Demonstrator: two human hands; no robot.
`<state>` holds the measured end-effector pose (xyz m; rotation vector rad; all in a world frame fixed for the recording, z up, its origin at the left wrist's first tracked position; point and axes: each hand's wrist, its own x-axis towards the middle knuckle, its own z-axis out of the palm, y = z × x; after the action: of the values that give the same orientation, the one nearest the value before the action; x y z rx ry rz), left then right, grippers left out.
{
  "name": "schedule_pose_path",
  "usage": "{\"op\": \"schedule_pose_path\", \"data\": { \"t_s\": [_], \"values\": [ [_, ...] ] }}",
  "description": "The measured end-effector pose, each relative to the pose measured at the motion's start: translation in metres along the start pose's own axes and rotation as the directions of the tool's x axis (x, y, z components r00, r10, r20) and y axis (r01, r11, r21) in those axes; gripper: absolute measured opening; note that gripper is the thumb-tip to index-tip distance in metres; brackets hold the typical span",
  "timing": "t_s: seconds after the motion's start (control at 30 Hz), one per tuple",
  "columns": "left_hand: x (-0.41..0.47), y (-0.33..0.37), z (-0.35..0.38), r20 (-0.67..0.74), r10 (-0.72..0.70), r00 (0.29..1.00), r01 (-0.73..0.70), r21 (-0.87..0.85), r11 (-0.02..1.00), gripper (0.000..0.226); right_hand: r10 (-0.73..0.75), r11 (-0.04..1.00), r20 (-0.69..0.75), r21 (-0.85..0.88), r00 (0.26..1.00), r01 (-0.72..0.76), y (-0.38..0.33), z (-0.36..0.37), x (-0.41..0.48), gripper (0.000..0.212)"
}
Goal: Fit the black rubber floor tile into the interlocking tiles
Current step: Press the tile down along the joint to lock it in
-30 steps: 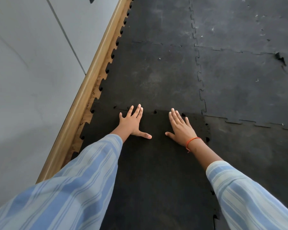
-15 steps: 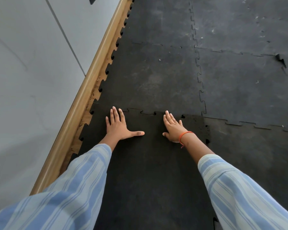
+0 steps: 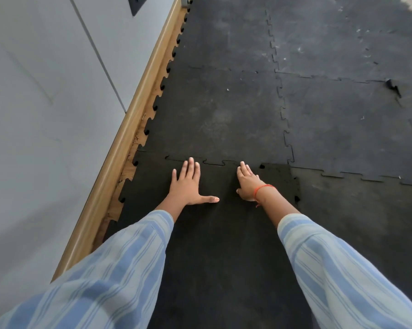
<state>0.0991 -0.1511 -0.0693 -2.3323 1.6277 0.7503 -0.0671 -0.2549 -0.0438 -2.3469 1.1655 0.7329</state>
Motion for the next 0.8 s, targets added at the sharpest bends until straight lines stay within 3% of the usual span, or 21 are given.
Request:
{"op": "schedule_pose_path", "data": {
  "t_s": [0.1, 0.2, 0.37, 0.57, 0.8],
  "values": [
    [0.003, 0.021, 0.011, -0.056, 0.167, 0.984, -0.165, 0.029, 0.986, 0.098, 0.005, 1.0, -0.021, 0.024, 1.0, -0.004, 0.003, 0.009, -0.003, 0.073],
    [0.01, 0.035, 0.016, -0.091, 0.178, 0.98, -0.177, 0.016, 0.984, 0.075, -0.022, 0.999, 0.014, 0.024, 1.0, 0.022, 0.009, 0.006, 0.001, 0.075],
    [0.011, 0.039, 0.012, -0.044, 0.143, 0.989, -0.141, 0.031, 0.989, 0.072, -0.042, 0.999, 0.031, 0.037, 0.999, 0.041, 0.01, -0.001, 0.0, 0.079],
    [0.008, 0.065, 0.013, -0.05, 0.229, 0.972, -0.226, 0.06, 0.972, 0.071, 0.19, 0.981, -0.248, 0.082, 0.95, -0.175, 0.063, 0.038, -0.034, 0.106],
    [0.017, 0.075, 0.008, 0.001, 0.195, 0.981, -0.195, 0.025, 0.981, 0.084, 0.199, 0.979, -0.212, 0.074, 0.957, -0.188, 0.087, 0.036, -0.029, 0.123]
  ]
}}
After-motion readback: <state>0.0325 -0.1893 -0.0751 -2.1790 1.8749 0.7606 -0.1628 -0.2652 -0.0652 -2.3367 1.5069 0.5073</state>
